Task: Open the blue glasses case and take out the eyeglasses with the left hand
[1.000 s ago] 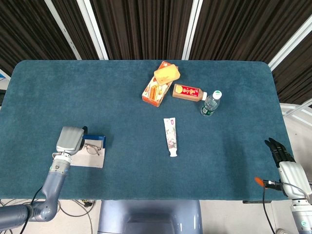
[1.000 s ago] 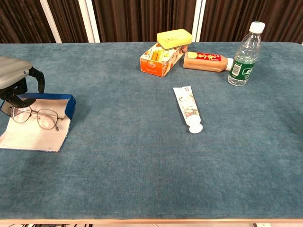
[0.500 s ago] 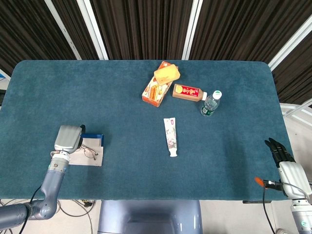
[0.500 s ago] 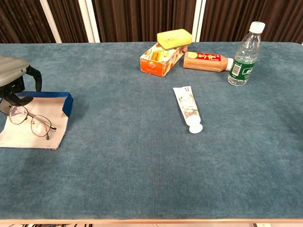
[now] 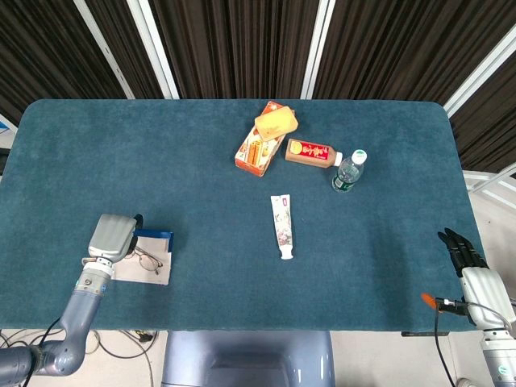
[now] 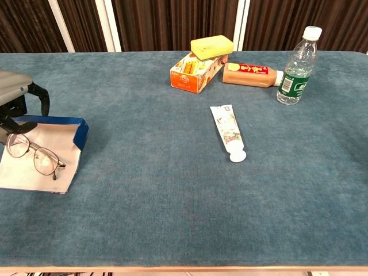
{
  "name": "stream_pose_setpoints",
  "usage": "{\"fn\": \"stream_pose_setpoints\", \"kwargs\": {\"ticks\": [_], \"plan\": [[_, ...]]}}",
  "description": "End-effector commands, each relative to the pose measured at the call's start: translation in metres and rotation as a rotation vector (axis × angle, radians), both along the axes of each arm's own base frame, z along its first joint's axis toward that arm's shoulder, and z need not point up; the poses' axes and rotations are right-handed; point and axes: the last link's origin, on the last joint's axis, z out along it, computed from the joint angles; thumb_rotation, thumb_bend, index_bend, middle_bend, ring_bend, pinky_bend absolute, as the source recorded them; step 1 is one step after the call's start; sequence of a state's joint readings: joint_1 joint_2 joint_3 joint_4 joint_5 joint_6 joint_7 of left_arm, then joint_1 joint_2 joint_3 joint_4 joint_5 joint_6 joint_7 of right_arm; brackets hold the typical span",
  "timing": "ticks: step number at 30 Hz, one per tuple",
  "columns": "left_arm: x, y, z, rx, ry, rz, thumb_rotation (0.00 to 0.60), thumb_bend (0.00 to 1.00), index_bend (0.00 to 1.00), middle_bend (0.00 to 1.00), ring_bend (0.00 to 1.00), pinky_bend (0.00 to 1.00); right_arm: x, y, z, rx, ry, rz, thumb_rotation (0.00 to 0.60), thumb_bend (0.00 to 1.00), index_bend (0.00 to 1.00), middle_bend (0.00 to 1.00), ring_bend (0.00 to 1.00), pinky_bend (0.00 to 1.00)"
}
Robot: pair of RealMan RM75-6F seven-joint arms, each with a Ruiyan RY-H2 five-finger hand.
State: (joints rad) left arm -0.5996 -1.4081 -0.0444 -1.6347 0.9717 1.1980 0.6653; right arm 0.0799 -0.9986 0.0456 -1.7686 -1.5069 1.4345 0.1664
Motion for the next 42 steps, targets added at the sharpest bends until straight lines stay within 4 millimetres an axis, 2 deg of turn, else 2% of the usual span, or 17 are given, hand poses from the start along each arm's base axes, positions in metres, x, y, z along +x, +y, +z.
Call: {"fn": "stream_pose_setpoints", "kwargs": {"ticks": [1,17,26,34,42], "plan": [[-0.001,0.000,0.001,0.005,0.001,0.004,0.600,0.42,0.56,1.00,0.95,1.00,0.000,0.000,0.000,0.001,0.000,0.000,0.600,0.12,0.00,0.00,0.00,0.19],[-0.004,0.008,0.008,0.057,-0.022,0.015,0.600,0.42,0.56,1.00,0.95,1.00,0.000,0.000,-0.001,0.002,0.001,-0.001,0.600,0.12,0.00,0.00,0.00,0.19],[-0.011,0.002,0.006,0.028,0.015,0.010,0.600,0.42,0.56,1.00,0.95,1.00,0.000,0.000,-0.001,0.004,0.003,-0.002,0.600,0.12,0.00,0.00,0.00,0.19],[-0.009,0.009,0.014,0.071,-0.023,0.024,0.600,0.42,0.57,1.00,0.95,1.00,0.000,0.000,-0.001,0.003,0.003,-0.002,0.600,0.12,0.00,0.00,0.00,0.19],[-0.012,0.005,0.013,0.054,-0.008,0.010,0.600,0.42,0.56,1.00,0.95,1.00,0.000,0.000,-0.001,0.003,0.003,-0.002,0.600,0.12,0.00,0.00,0.00,0.19]]}}
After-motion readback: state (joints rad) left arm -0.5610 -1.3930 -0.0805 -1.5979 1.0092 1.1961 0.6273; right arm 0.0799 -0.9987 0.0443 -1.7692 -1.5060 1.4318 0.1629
